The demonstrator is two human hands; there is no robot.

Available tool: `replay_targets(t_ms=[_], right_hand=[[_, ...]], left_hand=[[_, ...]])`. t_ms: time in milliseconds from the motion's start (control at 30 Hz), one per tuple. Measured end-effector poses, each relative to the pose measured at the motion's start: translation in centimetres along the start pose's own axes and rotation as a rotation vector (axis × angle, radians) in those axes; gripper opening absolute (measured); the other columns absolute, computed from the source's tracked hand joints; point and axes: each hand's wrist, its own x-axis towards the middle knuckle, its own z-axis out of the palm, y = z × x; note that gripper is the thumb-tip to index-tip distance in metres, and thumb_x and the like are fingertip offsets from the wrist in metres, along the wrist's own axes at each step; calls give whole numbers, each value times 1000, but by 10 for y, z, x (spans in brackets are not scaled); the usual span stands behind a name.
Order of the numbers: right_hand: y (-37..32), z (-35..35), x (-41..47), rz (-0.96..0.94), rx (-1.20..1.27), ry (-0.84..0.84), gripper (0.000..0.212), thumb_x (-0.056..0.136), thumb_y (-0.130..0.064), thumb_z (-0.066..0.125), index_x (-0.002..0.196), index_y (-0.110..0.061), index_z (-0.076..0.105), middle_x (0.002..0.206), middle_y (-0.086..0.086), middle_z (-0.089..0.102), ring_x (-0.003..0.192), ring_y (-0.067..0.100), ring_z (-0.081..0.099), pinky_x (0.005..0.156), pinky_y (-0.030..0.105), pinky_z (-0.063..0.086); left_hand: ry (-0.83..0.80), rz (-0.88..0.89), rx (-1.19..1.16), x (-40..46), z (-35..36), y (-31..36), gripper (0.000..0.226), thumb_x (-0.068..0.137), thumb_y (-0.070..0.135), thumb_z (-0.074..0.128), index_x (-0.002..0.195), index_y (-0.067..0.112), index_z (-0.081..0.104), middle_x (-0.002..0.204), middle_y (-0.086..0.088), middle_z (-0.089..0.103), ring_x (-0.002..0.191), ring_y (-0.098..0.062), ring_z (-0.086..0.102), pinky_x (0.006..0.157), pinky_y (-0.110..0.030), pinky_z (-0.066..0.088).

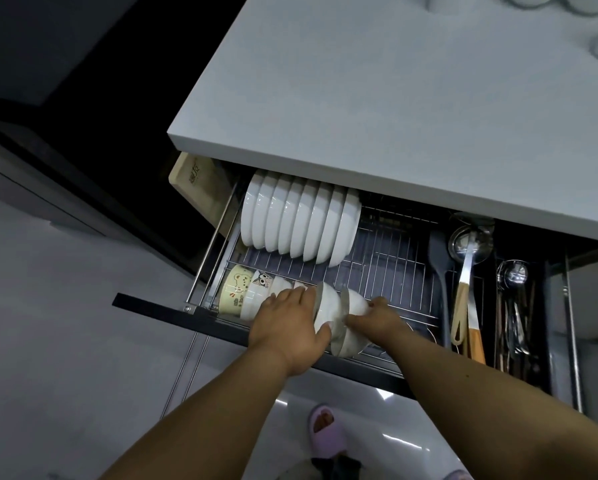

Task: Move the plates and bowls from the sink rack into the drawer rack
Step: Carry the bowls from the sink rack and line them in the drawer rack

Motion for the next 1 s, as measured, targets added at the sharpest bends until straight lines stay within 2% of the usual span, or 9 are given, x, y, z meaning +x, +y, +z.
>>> replay_targets(t_ms=[200,400,533,633,733,800,867,933,1000], right_hand=[[4,8,9,-7,40,-41,80,70,-44,76,128,-7,36,127,14,56,113,33,57,93,48,50],[0,9,5,-84,-124,-97,80,79,-49,69,137,-6,36,136,15,50,123,32,51,102,42,42],[3,9,7,-93,-107,-107,78,79,-47,70,136,-6,36,135,14,52,123,31,52,101,42,44],[4,5,5,-73,-100,-83,77,79,-50,68,131,-3,37,132,14,55,114,29,56,94,36,48],[1,-5,-3,-74,-54,-34,66,86,-45,64,131,-3,39,129,15,55,98,28,60,72,27,46],[1,-14,-10,-99,-41,22,60,89,-42,60,131,-4,41,131,15,54,108,31,60,69,25,41],[4,-27,-19,-141,-10,63,57,89,-44,59,129,-6,44,129,15,55,109,31,59,71,28,46],[9,-41,-29,-187,25,77,54,89,-45,58,127,-8,46,124,13,59,97,27,62,70,29,49],[16,-58,-43,-231,34,91,51,90,-44,57,127,-9,47,118,8,59,81,18,58,61,24,43]], left_hand=[[19,7,-15,0,2,-1,63,90,53,37,143,19,30,140,0,43,127,-20,38,105,-36,31],[12,8,-12,-2,1,-1,72,82,58,23,143,20,29,139,1,45,126,-20,40,102,-35,33],[3,0,-9,-1,1,-1,69,83,58,25,141,21,31,139,3,45,126,-18,39,102,-35,33],[4,-7,-19,-1,2,-1,61,90,55,34,141,22,30,139,3,45,126,-18,39,101,-34,33],[-3,-20,-31,-1,1,0,60,91,53,36,143,23,29,139,4,44,127,-18,39,101,-34,34],[-19,-32,-39,-1,-1,1,60,92,53,37,143,24,28,140,4,44,127,-18,39,101,-35,35],[-40,-46,-48,-1,-3,3,58,92,53,37,142,26,28,141,4,44,127,-18,40,100,-35,36],[-53,-59,-56,-2,-8,5,57,92,54,37,142,28,29,140,4,45,126,-19,42,98,-34,37],[-80,-86,-66,-4,-12,9,57,93,53,37,143,29,28,139,2,47,125,-20,45,96,-34,38]])
